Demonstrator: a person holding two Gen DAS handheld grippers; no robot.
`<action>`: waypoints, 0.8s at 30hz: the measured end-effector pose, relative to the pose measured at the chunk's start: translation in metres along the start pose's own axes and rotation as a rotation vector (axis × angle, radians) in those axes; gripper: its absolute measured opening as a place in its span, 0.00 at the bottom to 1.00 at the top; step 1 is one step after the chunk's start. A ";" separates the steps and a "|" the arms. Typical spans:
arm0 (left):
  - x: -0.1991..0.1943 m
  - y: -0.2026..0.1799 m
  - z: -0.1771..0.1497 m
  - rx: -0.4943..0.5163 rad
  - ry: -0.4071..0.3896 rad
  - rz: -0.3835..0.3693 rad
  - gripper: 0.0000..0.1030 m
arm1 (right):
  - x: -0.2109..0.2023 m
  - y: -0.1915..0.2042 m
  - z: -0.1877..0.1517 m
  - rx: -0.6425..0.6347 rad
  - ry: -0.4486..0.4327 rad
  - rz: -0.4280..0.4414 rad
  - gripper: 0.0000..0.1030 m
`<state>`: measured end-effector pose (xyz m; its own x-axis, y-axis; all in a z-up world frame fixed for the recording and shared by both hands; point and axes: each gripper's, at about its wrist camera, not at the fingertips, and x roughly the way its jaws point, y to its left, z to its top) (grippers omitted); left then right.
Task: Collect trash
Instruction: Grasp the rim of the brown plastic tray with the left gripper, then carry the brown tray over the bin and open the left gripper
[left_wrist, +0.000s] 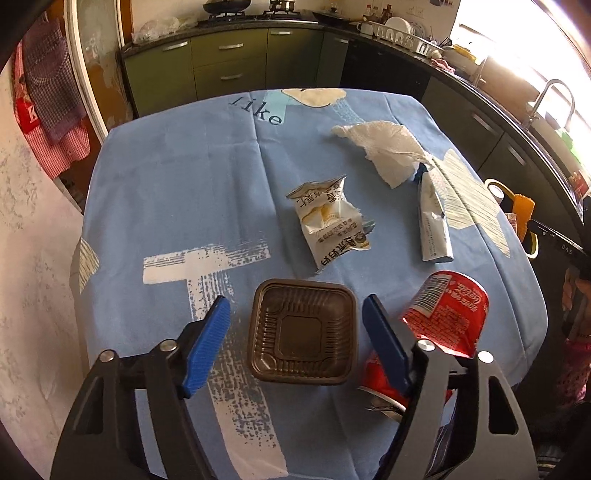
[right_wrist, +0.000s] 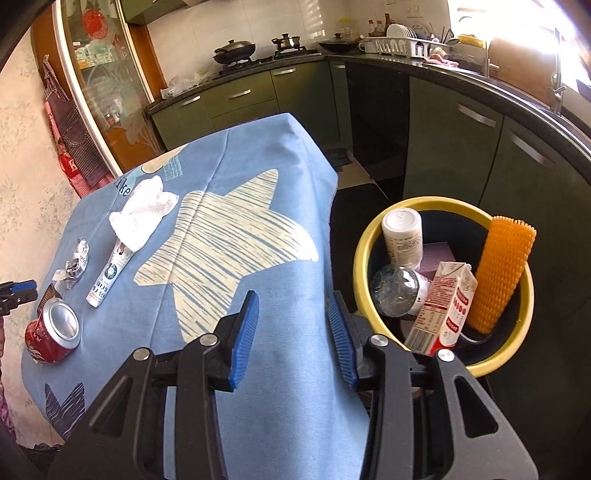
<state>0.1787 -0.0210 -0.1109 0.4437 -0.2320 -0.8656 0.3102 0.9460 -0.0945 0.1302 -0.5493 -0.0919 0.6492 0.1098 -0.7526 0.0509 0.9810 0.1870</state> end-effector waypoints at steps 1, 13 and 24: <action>0.004 0.004 -0.001 -0.007 0.013 -0.002 0.62 | 0.001 0.001 0.000 -0.004 0.004 0.002 0.37; 0.036 0.027 -0.008 -0.022 0.094 0.029 0.26 | 0.013 0.020 -0.002 -0.034 0.033 0.030 0.37; 0.005 0.023 0.006 -0.001 -0.003 0.045 0.05 | 0.000 0.021 -0.001 -0.030 -0.004 0.025 0.37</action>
<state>0.1930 -0.0015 -0.1150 0.4601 -0.1896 -0.8674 0.2887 0.9558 -0.0557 0.1304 -0.5287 -0.0887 0.6530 0.1336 -0.7455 0.0117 0.9824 0.1863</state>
